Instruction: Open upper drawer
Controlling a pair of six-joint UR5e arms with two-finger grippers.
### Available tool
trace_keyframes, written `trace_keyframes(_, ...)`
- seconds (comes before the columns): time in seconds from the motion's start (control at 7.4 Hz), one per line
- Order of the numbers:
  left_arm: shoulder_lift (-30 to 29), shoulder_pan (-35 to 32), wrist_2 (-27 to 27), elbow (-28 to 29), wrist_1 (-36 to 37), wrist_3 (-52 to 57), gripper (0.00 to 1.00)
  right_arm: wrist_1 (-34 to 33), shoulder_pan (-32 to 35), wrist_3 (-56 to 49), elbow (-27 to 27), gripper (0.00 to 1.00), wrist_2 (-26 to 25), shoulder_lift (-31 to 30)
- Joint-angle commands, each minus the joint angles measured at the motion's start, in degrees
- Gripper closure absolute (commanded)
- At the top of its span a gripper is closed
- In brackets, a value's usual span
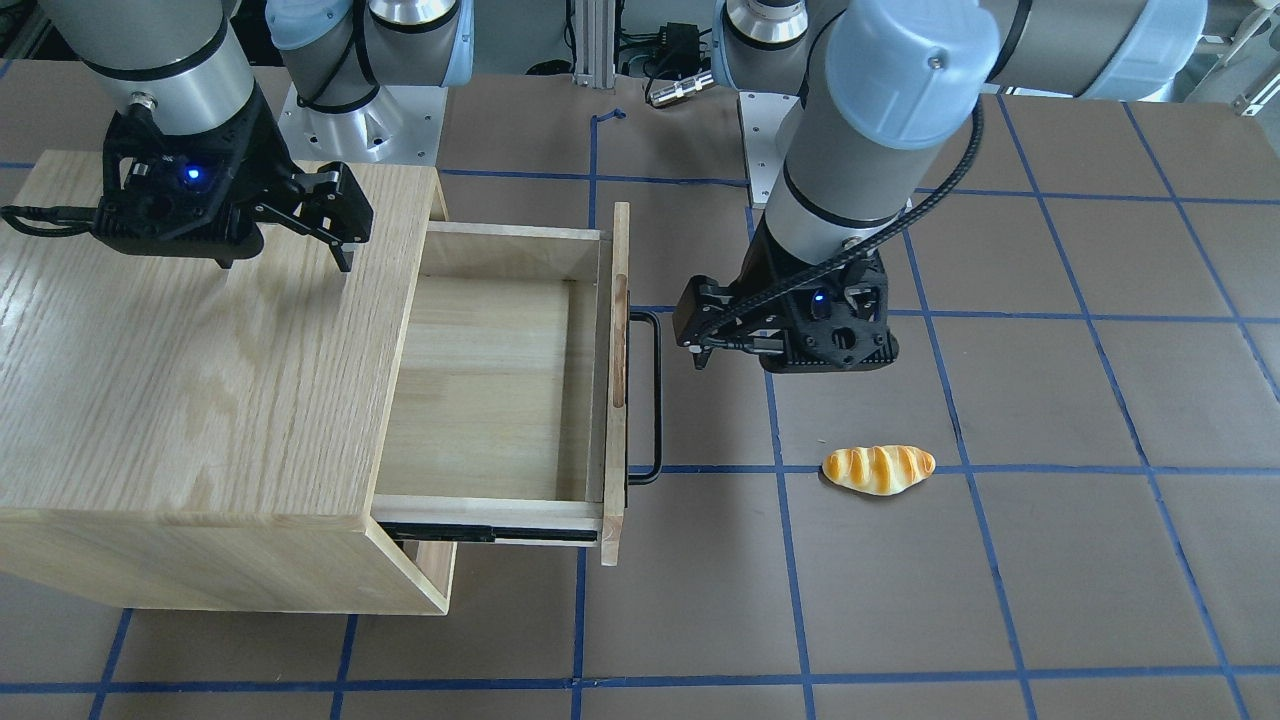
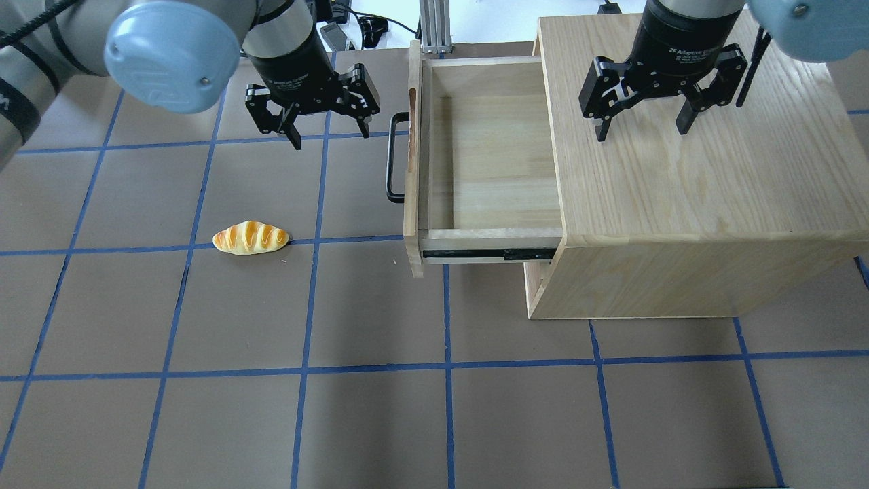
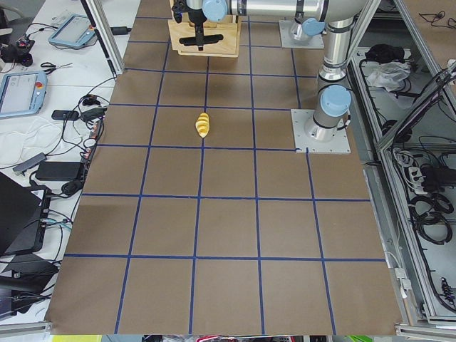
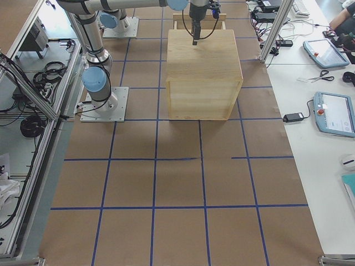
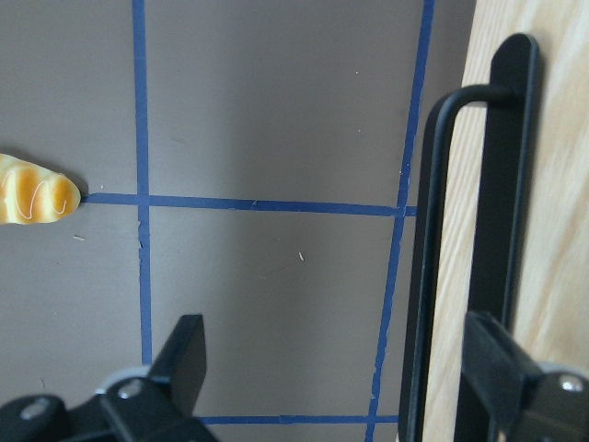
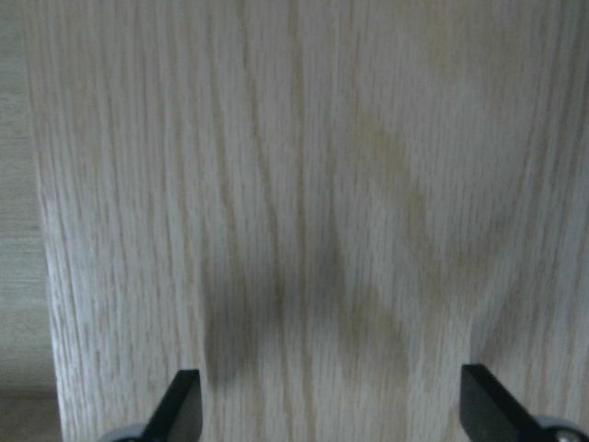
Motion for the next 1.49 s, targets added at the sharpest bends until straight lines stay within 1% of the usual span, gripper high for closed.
trace_keyframes(0.0,1.8,5.4,0.5,0.1,-1.1,8.5,0.0,0.0,0.0,-0.1,0.1,0.0,0.0,0.0)
trace_keyframes(0.27,3.3,9.1,0.5,0.0,-4.1,11.9,0.0,0.0,0.0,-0.1,0.0,0.0,0.0,0.0)
trace_keyframes(0.41,4.5,9.7,0.6,-0.5,-5.5,13.6,0.0,0.0,0.0,0.0,0.0,0.0,0.0,0.0)
trace_keyframes(0.81,5.9,10.0,1.1,-0.9,-8.0,15.4,0.0,0.0,0.0,-0.1,0.0,0.0,0.0,0.0)
trace_keyframes(0.95,6.2,10.0,2.3,-0.9,-8.2,15.4,0.0,0.0,0.0,0.0,0.0,0.0,0.0,0.0)
trace_keyframes(1.35,7.0,9.9,2.4,-1.2,-8.7,15.4,0.0,0.0,0.0,0.0,0.0,0.0,0.0,0.0)
